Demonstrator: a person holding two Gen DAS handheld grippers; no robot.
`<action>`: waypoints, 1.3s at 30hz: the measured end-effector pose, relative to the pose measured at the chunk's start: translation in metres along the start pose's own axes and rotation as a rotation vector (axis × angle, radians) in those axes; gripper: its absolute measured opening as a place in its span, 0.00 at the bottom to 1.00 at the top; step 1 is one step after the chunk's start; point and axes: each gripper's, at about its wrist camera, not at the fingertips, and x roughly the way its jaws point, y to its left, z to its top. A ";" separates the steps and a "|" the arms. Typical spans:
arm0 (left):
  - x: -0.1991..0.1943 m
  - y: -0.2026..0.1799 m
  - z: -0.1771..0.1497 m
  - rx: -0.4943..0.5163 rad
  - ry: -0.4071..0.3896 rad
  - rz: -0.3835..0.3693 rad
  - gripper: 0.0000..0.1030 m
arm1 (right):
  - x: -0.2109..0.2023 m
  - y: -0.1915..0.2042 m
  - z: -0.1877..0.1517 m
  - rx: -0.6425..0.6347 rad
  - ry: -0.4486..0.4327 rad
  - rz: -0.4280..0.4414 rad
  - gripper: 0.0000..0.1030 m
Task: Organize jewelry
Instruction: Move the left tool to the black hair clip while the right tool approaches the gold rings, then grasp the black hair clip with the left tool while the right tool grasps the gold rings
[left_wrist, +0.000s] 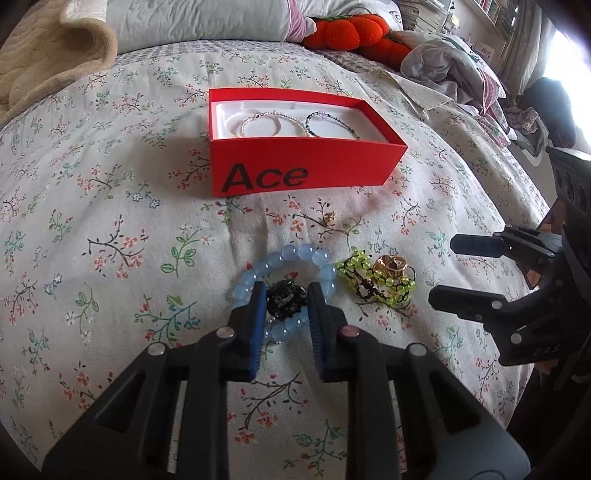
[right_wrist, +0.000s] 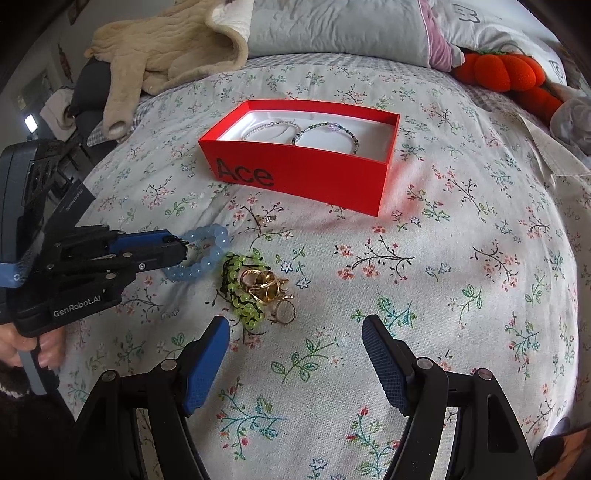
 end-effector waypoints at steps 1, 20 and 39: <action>-0.002 0.001 0.001 -0.003 -0.005 -0.001 0.23 | -0.001 -0.002 0.002 0.010 -0.005 0.001 0.73; -0.014 0.012 -0.002 -0.036 -0.006 0.008 0.23 | 0.037 -0.002 0.024 0.037 0.060 0.169 0.40; -0.023 0.016 0.004 -0.054 -0.022 0.018 0.23 | 0.018 -0.002 0.032 0.047 0.013 0.193 0.31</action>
